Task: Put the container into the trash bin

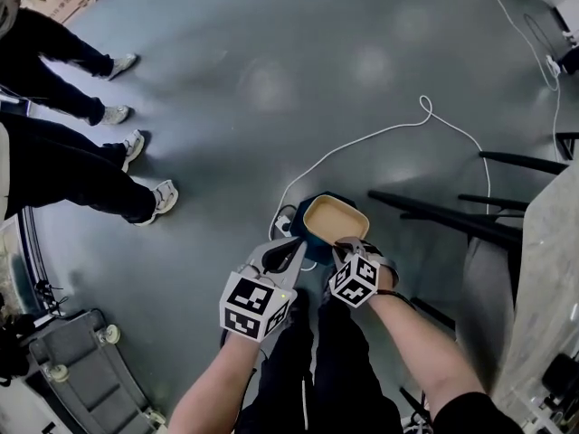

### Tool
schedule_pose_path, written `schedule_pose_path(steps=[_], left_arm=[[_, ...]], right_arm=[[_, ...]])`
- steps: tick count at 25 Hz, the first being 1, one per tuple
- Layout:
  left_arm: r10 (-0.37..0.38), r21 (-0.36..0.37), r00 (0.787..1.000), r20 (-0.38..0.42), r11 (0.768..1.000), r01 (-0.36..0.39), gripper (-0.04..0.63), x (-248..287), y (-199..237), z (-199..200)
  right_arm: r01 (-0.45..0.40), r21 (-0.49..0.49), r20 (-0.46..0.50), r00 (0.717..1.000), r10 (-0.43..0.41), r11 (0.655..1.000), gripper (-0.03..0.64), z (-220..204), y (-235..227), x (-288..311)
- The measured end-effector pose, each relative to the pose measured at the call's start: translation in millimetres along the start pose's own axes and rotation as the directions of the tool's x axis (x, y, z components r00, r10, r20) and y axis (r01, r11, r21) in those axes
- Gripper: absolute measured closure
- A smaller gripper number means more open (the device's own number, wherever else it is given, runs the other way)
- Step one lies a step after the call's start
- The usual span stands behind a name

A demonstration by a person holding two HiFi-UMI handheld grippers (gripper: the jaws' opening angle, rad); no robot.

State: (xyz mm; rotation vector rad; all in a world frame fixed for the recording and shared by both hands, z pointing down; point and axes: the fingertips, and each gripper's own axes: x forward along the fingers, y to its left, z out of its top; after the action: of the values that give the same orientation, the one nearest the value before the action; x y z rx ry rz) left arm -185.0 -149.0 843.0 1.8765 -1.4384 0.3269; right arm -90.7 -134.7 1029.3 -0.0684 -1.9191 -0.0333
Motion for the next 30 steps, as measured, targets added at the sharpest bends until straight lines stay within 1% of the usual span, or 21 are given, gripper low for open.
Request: schedule_pose_path(steps=[3,6,9,13,15,16,17,18,20,21,23,24,27,30], left_arm=[[0.006,-0.006,1.0,0.006,1.0,-0.006,0.591,4,8,-11],[0.01,-0.017,1.0,0.008,1.0,-0.01,0.591,4,12,-20],[-0.001,-0.017,1.0,0.007,1.0,0.001,0.589,-3,6,-19],[-0.005,-0.033,1.0,0.005,0.999,0.005,0.591,-32,-11,-7],[-0.005,-0.04,1.0,0.018,0.999,0.005,0.591,-50,-22,7],[-0.007,-0.028,0.999,0.033,1.0,0.008,0.591,-59,-28,18],[-0.011,0.002,0.999,0.047,1.0,0.011,0.591,-69,-36,29],[-0.013,0.047,0.998,0.057,0.999,0.011,0.591,-80,-44,40],[-0.025,0.127,0.998,0.056,0.992,0.018,0.589,-103,-60,56],[-0.044,0.136,0.997,0.059,0.99,0.036,0.589,-113,-67,64],[-0.096,0.108,0.992,0.082,0.99,0.087,0.591,-131,-80,82],[-0.11,0.102,0.989,0.096,0.99,0.1,0.591,-140,-85,92],[-0.106,0.138,0.986,0.126,0.986,0.088,0.591,-165,-93,121],[-0.12,0.138,0.977,0.177,0.986,0.096,0.59,-188,-100,152]], right_arm=[[-0.014,-0.003,-0.018,1.0,0.014,1.0,0.594,-4,7,17],[-0.038,0.048,-0.006,0.999,0.038,0.998,0.561,-2,11,17],[-0.023,0.103,0.025,0.999,0.02,0.994,0.546,3,9,-5],[-0.022,0.166,0.063,0.998,0.012,0.986,0.551,12,24,-63],[-0.022,0.196,0.084,0.996,0.006,0.98,0.559,19,33,-100],[-0.019,0.214,0.094,0.996,-0.002,0.977,0.563,23,36,-120],[-0.014,0.233,0.104,0.994,-0.011,0.972,0.566,27,38,-140],[-0.01,0.253,0.115,0.993,-0.02,0.967,0.572,32,40,-161],[-0.003,0.285,0.142,0.989,-0.039,0.958,0.581,45,44,-198],[0.004,0.297,0.158,0.986,-0.053,0.955,0.586,52,43,-215],[0.018,0.324,0.199,0.976,-0.087,0.946,0.599,65,41,-243],[0.022,0.341,0.219,0.97,-0.102,0.94,0.604,71,40,-256],[0.039,0.378,0.249,0.958,-0.142,0.925,0.609,84,41,-293],[0.042,0.423,0.275,0.946,-0.172,0.905,0.611,95,41,-327]])
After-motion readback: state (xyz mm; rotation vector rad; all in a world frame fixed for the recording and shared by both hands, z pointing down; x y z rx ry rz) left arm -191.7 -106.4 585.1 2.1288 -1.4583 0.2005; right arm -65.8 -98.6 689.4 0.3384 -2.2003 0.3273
